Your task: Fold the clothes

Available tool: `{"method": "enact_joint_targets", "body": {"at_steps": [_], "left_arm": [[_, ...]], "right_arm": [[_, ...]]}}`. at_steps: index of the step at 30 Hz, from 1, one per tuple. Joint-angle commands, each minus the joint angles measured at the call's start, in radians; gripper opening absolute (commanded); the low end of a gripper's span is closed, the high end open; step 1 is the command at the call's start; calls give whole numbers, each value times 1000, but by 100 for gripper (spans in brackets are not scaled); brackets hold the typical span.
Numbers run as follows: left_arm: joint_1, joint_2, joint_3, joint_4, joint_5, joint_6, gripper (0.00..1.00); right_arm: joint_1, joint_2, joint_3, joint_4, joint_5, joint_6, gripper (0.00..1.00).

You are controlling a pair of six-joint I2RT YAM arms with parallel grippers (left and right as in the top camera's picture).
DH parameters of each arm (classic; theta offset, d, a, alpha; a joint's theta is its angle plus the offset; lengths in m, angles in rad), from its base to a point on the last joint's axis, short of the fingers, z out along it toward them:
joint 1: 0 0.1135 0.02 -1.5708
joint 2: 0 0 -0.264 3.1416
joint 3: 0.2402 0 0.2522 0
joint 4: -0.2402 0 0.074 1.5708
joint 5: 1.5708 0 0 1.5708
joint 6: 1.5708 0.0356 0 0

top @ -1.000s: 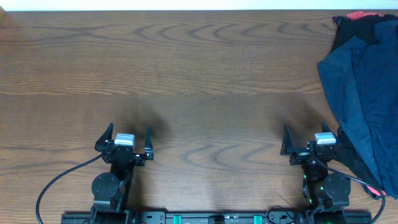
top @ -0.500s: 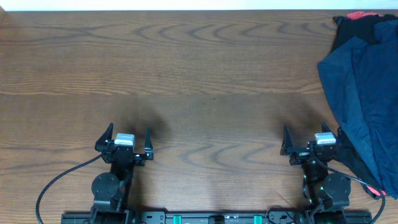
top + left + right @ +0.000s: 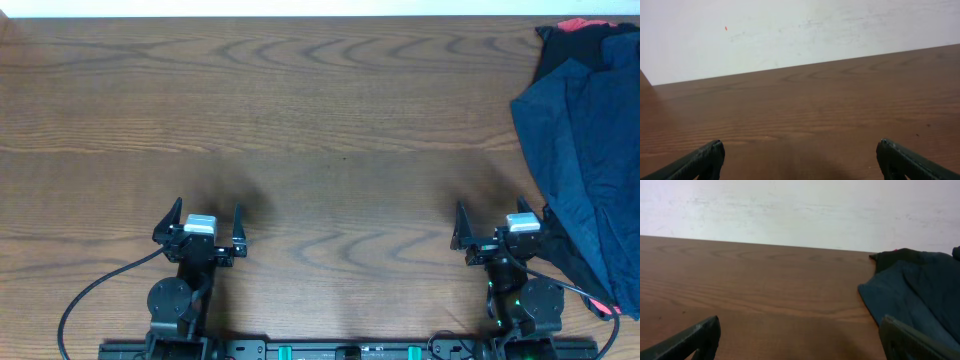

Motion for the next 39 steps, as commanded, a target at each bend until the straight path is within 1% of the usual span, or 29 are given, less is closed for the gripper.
{"method": "enact_joint_targets", "body": {"at_steps": [1, 14, 18, 21, 25, 28, 31, 35, 39], "left_arm": [[5, -6, -13, -40, -12, 10, 98], [5, -6, -13, -41, -12, 10, 98], [5, -6, -13, -38, -12, 10, 98], [5, -6, -12, -26, -8, -27, 98], [5, 3, 15, -86, -5, -44, 98], [5, 34, 49, -108, -5, -44, 98], [5, 103, 107, -118, -5, -49, 98], [5, 249, 209, -137, -6, -59, 98], [5, 423, 348, -205, -5, -59, 98]], "right_arm": [[-6, -4, -2, -3, -7, -11, 99], [-6, -4, -2, 6, -19, -11, 99], [-6, -2, -2, -4, -30, 9, 99], [-6, 8, -1, -5, -18, 11, 99], [-6, 43, 24, -40, 40, 13, 99], [-6, 99, 71, -84, 58, 29, 99], [-6, 192, 148, -131, 81, 41, 99], [-6, 357, 279, -178, 103, 41, 99], [-7, 544, 421, -231, 103, 41, 99]]}}
